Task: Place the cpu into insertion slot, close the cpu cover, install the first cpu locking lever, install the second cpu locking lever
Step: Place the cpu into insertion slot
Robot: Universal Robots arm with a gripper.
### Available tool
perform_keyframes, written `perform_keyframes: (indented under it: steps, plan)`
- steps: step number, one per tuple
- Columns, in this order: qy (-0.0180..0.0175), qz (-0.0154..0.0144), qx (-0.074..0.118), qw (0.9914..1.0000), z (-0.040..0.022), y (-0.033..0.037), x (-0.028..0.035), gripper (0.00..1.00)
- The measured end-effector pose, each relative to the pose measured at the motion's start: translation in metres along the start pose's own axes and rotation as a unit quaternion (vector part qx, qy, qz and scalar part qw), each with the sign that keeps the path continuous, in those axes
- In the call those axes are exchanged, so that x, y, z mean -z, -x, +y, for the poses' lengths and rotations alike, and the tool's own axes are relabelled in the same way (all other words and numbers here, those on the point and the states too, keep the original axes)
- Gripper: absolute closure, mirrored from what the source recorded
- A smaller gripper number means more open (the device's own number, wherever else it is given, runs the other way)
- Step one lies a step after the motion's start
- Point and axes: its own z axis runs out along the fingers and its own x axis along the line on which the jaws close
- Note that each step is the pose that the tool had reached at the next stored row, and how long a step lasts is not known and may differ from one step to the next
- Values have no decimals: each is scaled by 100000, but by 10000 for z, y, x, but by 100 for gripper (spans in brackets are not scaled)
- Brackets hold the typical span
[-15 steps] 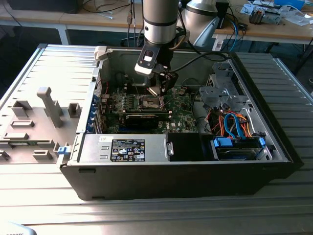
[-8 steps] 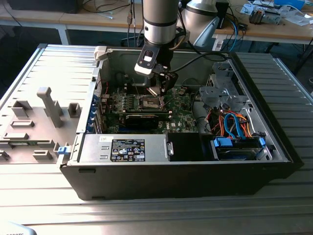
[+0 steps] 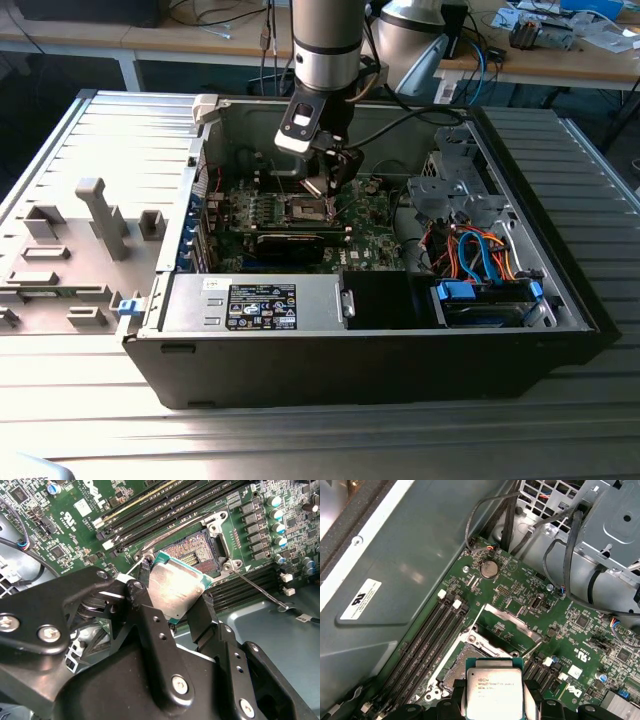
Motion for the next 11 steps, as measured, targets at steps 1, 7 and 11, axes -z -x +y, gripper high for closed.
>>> perform_keyframes:
  steps: [1,7,11]
  plan:
    - [-2,-5,-61,100000,0,0,-1,46]
    - [5,-20,-304,100000,0,0,-5,46]
    - [5,-28,-403,99999,0,0,-7,46]
